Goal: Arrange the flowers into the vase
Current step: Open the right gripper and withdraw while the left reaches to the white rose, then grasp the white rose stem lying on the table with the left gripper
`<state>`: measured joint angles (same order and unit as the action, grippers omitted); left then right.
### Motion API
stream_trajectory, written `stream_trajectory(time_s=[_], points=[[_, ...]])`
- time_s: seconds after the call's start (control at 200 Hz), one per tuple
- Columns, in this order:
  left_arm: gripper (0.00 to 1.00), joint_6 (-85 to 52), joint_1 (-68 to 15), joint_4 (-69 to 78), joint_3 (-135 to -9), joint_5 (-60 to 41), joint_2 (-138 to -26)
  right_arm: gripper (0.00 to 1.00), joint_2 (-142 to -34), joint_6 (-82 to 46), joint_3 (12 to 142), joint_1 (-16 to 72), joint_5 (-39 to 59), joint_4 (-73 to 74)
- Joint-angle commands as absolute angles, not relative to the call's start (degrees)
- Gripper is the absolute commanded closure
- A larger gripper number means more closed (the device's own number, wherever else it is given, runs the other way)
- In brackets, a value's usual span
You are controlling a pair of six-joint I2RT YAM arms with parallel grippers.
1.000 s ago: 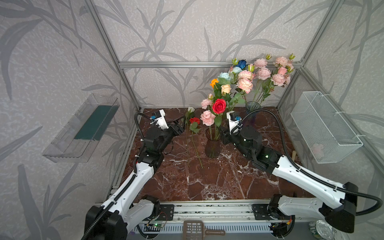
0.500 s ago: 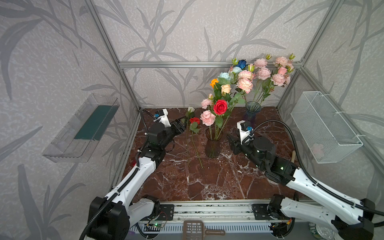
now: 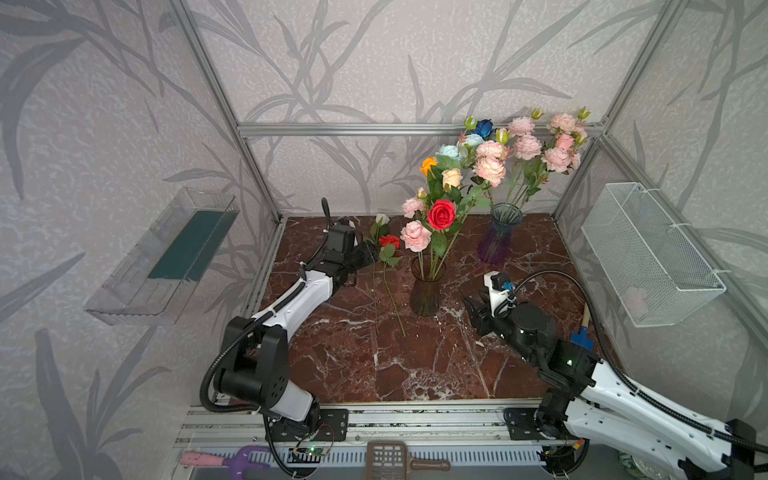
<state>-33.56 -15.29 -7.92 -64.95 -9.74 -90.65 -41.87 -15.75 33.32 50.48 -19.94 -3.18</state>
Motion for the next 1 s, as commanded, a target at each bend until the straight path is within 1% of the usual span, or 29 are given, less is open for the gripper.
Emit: stream_trajectory(time_s=[0.0, 0.175, 0.265, 0.3, 0.37, 0.495, 0.66, 0.76, 0.885, 0.995], points=[[0.51, -27.8, -15.7, -18.7, -72.5, -6.9, -96.0, 0.50, -39.5, -19.7, 30.9, 50.5, -18.5, -1.2], [0.52, -22.2, -15.7, -31.2, -87.1, -1.3, -108.2, 0.50, -37.7, -21.4, 27.8, 50.5, -17.6, -0.2], [0.59, -19.7, -15.7, -39.7, -96.3, 0.5, -116.1, 0.50, -37.1, -21.4, 27.4, 50.4, -17.2, -0.4], [0.64, -19.1, -15.7, -43.4, -100.3, 2.2, -119.4, 0.50, -36.8, -21.4, 27.4, 50.4, -16.8, -0.5], [0.68, -18.2, -15.7, -47.4, -105.5, 4.6, -124.0, 0.50, -36.4, -21.8, 27.3, 50.4, -16.1, -1.2], [0.68, -16.4, -15.7, -47.0, -107.4, 3.1, -127.5, 0.50, -34.7, -22.8, 26.1, 50.4, -15.8, -2.1], [0.68, -15.1, -15.6, -43.9, -107.1, -2.7, -129.0, 0.50, -32.7, -23.4, 24.9, 50.4, -16.3, -3.5], [0.68, -15.7, -15.7, -43.1, -107.4, -3.7, -130.3, 0.50, -32.2, -23.3, 24.9, 50.4, -16.5, -4.1], [0.68, -16.3, -15.7, -43.4, -108.3, -3.2, -132.1, 0.50, -31.8, -23.3, 24.9, 50.4, -16.6, -4.6], [0.69, -16.6, -15.8, -45.3, -109.9, 0.5, -134.0, 0.50, -31.8, -23.3, 24.8, 50.3, -16.5, -4.9]])
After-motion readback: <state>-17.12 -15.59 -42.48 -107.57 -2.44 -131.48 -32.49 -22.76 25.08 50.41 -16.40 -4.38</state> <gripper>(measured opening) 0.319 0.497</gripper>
